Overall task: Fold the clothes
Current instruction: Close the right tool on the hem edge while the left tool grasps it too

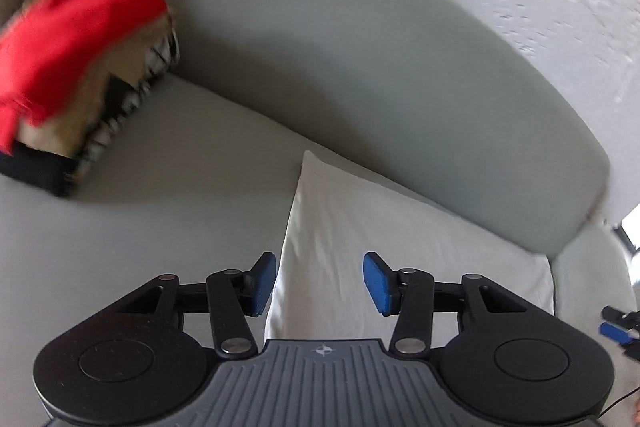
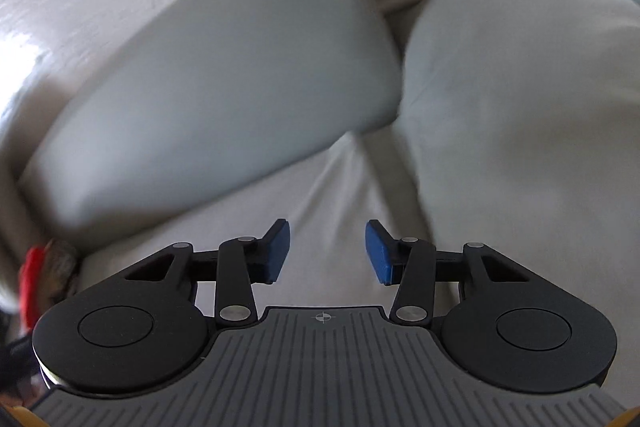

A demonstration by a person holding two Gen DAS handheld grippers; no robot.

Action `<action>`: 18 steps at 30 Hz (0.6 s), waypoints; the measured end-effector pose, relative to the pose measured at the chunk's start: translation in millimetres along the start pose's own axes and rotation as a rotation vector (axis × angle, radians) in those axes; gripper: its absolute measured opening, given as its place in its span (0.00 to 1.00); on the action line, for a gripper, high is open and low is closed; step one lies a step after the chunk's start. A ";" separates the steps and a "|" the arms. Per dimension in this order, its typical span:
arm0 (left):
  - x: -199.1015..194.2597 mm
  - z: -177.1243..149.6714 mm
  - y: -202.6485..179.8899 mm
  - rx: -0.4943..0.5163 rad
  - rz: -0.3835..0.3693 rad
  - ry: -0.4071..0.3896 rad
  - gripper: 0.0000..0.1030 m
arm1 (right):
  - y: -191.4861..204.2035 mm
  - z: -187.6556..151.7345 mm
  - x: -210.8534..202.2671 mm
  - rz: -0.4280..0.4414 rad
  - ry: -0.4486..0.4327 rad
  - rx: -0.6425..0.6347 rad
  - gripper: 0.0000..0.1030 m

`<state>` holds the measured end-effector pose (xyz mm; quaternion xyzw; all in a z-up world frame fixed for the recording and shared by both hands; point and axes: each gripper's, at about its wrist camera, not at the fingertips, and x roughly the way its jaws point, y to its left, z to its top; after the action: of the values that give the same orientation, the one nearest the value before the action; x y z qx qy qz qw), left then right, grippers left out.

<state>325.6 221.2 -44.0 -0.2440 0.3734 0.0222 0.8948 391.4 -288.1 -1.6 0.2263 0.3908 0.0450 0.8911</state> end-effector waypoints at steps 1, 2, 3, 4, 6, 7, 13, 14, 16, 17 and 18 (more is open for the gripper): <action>12.0 2.3 4.5 -0.021 -0.004 0.001 0.44 | -8.0 3.6 12.8 0.005 -0.008 0.030 0.48; 22.3 5.3 7.6 -0.031 -0.006 -0.001 0.44 | -17.1 9.8 28.6 0.016 -0.008 0.062 0.48; 32.3 8.6 10.4 -0.038 -0.007 -0.003 0.45 | -26.2 16.0 44.3 0.026 -0.008 0.093 0.48; 40.9 11.7 11.9 -0.038 -0.004 -0.006 0.45 | -34.7 22.1 60.4 0.038 -0.004 0.122 0.48; 54.1 16.3 15.0 -0.041 -0.006 -0.012 0.45 | -43.2 30.3 87.5 0.063 0.015 0.133 0.48; 59.3 18.8 16.1 -0.044 -0.013 -0.011 0.45 | -45.9 33.5 99.1 0.074 0.020 0.131 0.48; 85.1 33.0 21.1 -0.056 -0.060 0.007 0.45 | -40.2 43.4 135.4 0.146 0.041 0.013 0.26; 87.7 34.9 22.2 -0.064 -0.069 0.008 0.45 | -38.9 43.2 138.3 0.154 0.052 0.000 0.26; 91.3 38.6 25.2 -0.093 -0.098 0.017 0.45 | -37.1 41.4 139.4 0.166 0.068 -0.026 0.26; 93.1 40.4 26.7 -0.108 -0.114 0.022 0.45 | -36.7 39.4 137.9 0.164 0.070 -0.039 0.21; 95.2 41.9 28.0 -0.119 -0.127 0.028 0.45 | -36.5 37.6 136.4 0.163 0.072 -0.050 0.15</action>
<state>415.5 251.3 -95.1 -0.3200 0.3676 -0.0160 0.8730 509.0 -299.5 -87.6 0.2333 0.4017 0.1350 0.8752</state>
